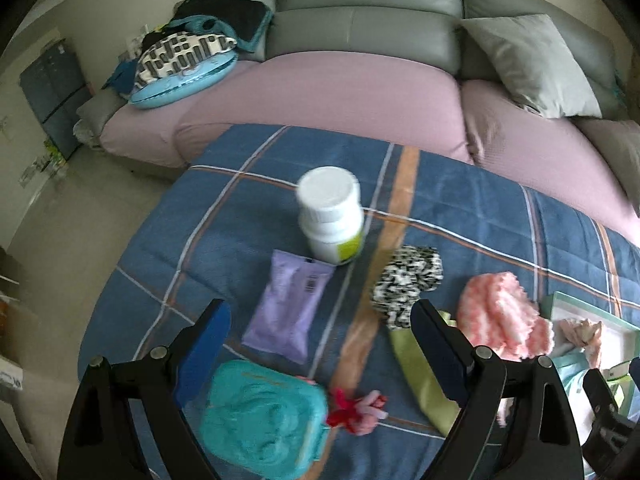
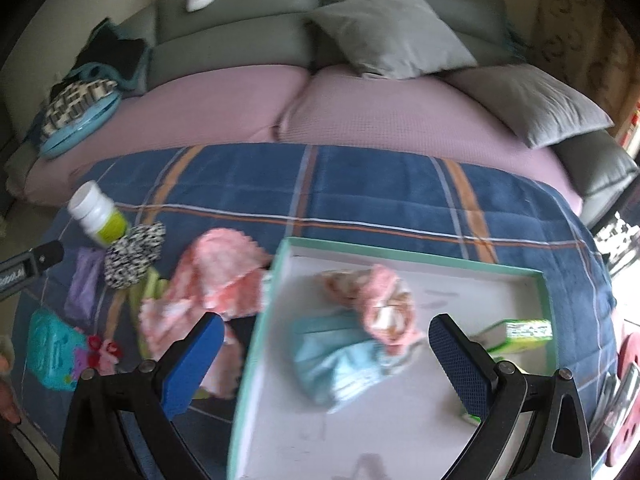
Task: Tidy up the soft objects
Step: 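Move left tool to the purple wipes pack while right tool approaches pink-white cloth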
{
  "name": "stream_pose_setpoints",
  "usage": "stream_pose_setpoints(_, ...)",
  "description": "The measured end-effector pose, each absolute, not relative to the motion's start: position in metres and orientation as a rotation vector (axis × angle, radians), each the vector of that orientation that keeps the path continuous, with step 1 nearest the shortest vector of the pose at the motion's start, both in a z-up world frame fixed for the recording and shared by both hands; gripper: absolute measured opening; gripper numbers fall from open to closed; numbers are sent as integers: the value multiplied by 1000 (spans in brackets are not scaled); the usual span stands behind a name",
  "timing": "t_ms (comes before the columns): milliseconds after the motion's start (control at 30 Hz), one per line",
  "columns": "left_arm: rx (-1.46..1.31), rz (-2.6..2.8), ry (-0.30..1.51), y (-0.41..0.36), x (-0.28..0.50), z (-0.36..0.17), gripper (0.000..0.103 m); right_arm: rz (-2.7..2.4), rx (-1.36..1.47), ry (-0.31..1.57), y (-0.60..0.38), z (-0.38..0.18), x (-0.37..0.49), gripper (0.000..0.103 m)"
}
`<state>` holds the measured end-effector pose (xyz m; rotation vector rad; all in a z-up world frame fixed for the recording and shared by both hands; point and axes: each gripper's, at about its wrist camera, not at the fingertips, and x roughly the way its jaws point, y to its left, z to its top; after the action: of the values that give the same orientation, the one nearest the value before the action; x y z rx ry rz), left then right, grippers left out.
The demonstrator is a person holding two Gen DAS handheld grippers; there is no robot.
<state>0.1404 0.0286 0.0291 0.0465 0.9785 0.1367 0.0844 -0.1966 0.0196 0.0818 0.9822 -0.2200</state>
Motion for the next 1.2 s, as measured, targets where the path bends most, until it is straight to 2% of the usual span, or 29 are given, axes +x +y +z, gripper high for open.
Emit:
stream_pose_setpoints(600,-86,255,982,116,136,31,92,-82,113,990,-160,6,105,103)
stream_pose_setpoints(1200,-72,162,1147,108,170,-13,92,29,78,1070,-131,-30,127,103)
